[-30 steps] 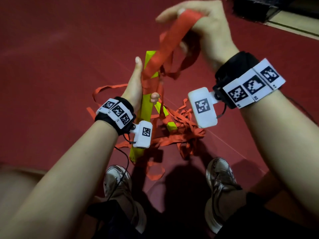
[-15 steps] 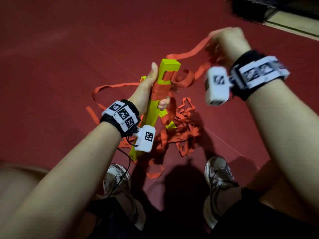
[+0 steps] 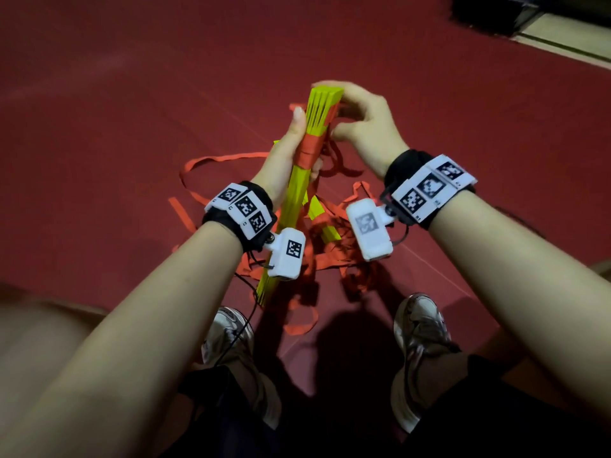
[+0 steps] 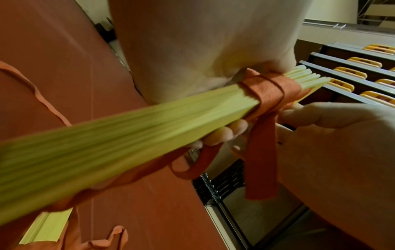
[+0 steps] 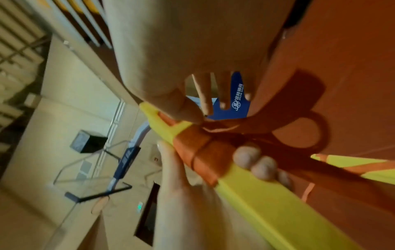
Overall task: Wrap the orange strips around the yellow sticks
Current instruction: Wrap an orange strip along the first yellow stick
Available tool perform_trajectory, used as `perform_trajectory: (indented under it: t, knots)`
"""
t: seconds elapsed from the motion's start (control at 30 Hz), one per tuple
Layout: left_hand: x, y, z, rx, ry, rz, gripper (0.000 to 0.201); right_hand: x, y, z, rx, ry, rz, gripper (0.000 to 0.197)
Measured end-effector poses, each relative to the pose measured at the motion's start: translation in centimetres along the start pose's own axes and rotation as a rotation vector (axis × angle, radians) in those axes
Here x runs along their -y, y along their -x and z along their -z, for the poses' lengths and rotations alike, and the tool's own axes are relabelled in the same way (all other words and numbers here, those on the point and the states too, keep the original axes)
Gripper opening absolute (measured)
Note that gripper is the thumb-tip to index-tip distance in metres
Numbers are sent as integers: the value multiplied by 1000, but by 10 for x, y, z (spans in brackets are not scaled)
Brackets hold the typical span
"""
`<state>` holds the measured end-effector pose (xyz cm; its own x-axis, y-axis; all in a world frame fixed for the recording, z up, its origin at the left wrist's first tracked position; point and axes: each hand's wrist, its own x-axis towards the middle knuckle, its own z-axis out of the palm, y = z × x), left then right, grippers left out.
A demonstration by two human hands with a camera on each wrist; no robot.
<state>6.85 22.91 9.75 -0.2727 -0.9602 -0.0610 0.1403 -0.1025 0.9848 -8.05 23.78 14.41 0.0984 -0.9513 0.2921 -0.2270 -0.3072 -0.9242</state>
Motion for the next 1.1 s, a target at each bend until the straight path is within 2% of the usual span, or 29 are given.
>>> perform_trajectory:
  t: [0.07,0.13,0.17,0.23,0.3,0.37,0.5,0.53,0.6,0.67,0.7,0.8,0.83,0.87,0.9,0.93,0.97,1.0,1.03,1.07,1.1]
  knots:
    - [2,-1,0,-19,1,-31,74,-6,4,-7,-43,24,6,51]
    - [5,-2,0,-77,65,-30,67,-12,7,-12,-26,-60,-66,44]
    - [6,-2,0,-124,88,-22,55,-14,8,-14,-7,-78,-96,42]
    - [9,-2,3,-155,94,-35,24,-18,8,-15,13,36,-118,39]
    - [10,-2,7,-139,78,-46,8,-21,9,-17,39,184,-117,53]
    - [10,-3,11,-156,-52,-71,8,-23,8,-18,-9,258,-118,59]
    - [8,-4,17,-279,-566,-247,10,-29,2,-12,-173,252,-149,27]
    - [7,-3,20,-304,-678,-290,13,-31,1,-10,-188,249,-171,23]
    - [4,1,28,-284,-869,-286,28,-33,0,-5,-194,279,-201,20]
    - [3,6,34,-197,-1070,-231,41,-35,1,-2,-194,313,-213,25]
    - [3,9,35,-80,-1063,-173,43,-35,1,-1,-192,316,-221,28]
    - [1,25,17,372,-879,214,42,-32,2,2,-150,306,-209,46]
    - [1,27,11,444,-878,317,44,-31,2,2,-119,295,-199,50]
    - [-1,27,5,450,-924,355,50,-29,2,0,-84,296,-187,49]
    - [-3,26,2,391,-1006,324,56,-27,2,-1,-49,306,-180,47]
    - [-5,23,2,263,-1107,229,61,-26,1,-3,-25,317,-169,45]
    - [-8,22,5,77,-1192,98,63,-24,1,-4,-10,319,-161,47]
    - [-10,20,9,-116,-1225,-36,58,-24,0,-5,3,310,-150,53]
    - [-10,20,13,-252,-1206,-161,49,-25,0,-6,22,296,-137,59]
    - [-7,19,16,-304,-1162,-248,43,-26,0,-6,42,279,-126,63]
    - [-3,19,15,-284,-1114,-285,43,-26,0,-5,64,264,-118,64]
